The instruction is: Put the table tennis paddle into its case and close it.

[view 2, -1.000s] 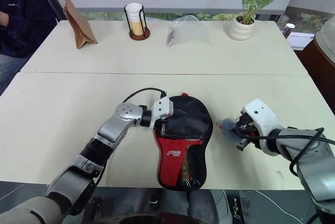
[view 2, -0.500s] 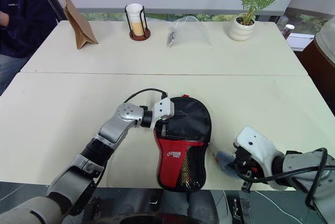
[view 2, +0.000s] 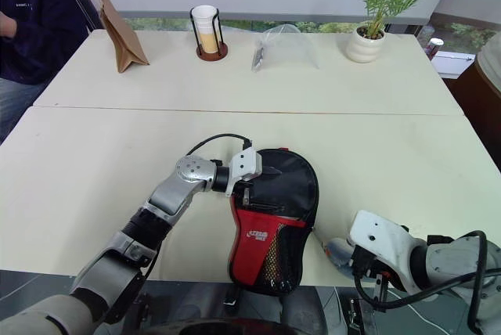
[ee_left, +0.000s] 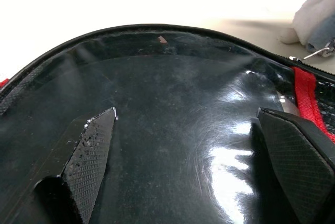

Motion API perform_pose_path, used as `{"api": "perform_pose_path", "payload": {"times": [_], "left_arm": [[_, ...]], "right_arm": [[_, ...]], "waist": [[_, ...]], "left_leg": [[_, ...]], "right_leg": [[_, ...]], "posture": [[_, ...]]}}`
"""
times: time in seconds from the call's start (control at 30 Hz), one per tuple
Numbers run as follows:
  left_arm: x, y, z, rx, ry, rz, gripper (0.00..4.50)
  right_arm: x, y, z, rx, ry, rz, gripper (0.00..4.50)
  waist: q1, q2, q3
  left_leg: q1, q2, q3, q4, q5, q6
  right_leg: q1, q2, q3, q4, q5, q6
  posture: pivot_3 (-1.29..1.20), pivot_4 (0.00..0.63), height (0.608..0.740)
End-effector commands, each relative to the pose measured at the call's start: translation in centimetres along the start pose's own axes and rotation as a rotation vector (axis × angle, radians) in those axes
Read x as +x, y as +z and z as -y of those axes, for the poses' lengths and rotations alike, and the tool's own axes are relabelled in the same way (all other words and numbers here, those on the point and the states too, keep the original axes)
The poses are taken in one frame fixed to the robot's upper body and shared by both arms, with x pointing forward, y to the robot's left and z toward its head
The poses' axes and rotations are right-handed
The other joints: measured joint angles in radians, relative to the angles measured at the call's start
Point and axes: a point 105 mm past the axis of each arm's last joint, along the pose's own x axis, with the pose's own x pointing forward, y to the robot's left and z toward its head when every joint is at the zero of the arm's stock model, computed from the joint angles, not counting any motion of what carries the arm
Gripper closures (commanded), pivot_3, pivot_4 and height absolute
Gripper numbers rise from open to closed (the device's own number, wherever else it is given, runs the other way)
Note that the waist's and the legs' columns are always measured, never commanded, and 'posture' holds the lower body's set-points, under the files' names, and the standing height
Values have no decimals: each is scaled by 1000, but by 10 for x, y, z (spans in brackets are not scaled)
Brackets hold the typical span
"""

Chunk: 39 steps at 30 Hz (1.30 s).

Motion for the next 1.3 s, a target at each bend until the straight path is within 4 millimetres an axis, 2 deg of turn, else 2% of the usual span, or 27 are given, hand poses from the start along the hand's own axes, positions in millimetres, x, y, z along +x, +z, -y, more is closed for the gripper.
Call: {"api": "perform_pose_path", "payload": {"times": [0.03, 0.1, 0.2, 0.47, 0.7, 1.3], "left_arm": [[-1, -28, 6, -90, 5, -78, 0], [-2, -28, 6, -91, 4, -79, 0], [-2, -29, 7, -90, 1, -82, 0], [-1, -29, 12, -93, -8, -86, 0], [-2, -32, 17, -102, -12, -94, 0], [-2, -34, 17, -114, 0, -102, 0]], "right_arm": [[8, 9, -12, -41, 74, 51, 4482], [13, 18, -3, 8, 47, 121, 4482], [16, 28, -2, 45, 80, 181, 4482], [25, 36, -27, -6, 273, 184, 4482], [26, 16, -34, -87, 345, 80, 4482], [9, -28, -60, -247, 447, -79, 4482]], "waist": [[-3, -1, 0], [-7, -3, -1], [-9, -3, -1], [-8, -3, -1], [-6, -3, -2], [1, -1, -8]], "left_leg": [[0, 0, 0, 0, 0, 0], [1, 0, 0, 0, 0, 0], [1, 1, 0, 0, 0, 0], [1, 1, 0, -1, 0, 0], [0, 1, 0, -2, -1, 0], [0, 0, 0, -1, -7, 4]], "right_leg": [[0, 0, 0, 0, 0, 0], [0, 0, 0, 0, 0, 0], [0, 0, 0, 0, 0, 0], [-1, 0, 0, 0, 0, -1], [-1, 0, -1, -1, 0, -1], [4, -1, -2, -14, 0, 1]], "posture": [[0, 150, 734], [0, 150, 734], [0, 150, 734], [0, 150, 734], [0, 150, 734], [0, 150, 734]]}}
